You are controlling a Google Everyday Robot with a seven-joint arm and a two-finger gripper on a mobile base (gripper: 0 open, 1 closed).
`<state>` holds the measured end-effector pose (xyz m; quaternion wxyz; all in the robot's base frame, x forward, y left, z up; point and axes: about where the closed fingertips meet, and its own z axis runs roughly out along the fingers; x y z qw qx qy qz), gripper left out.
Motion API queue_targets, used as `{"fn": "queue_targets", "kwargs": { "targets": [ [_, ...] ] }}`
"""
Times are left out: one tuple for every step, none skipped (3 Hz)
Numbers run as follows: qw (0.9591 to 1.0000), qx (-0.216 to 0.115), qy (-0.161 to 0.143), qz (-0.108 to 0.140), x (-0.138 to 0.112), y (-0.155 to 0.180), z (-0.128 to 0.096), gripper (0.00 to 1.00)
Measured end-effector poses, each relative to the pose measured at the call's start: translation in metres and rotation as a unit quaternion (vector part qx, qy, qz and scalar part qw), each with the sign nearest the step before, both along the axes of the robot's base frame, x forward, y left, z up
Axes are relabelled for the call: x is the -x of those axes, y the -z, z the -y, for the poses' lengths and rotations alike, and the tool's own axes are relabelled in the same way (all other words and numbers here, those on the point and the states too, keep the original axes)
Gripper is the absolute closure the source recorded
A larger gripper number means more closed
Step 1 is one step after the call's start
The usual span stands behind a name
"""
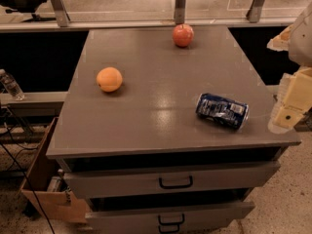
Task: Move apple near pepsi can
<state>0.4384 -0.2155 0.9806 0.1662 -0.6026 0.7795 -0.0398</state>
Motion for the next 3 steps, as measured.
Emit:
{"fn": "queue_targets", "kwargs": {
  "targets": [
    [1.0,0.0,0.0,0.0,0.0,0.0,0.0,0.0],
    [0.9996,-0.022,0.006,0.017,-0.021,-0.002,0.0,0.0],
    [0.9963,-0.071,0.017,0.046,-0.069,-0.004,0.001,0.0]
  ]
}}
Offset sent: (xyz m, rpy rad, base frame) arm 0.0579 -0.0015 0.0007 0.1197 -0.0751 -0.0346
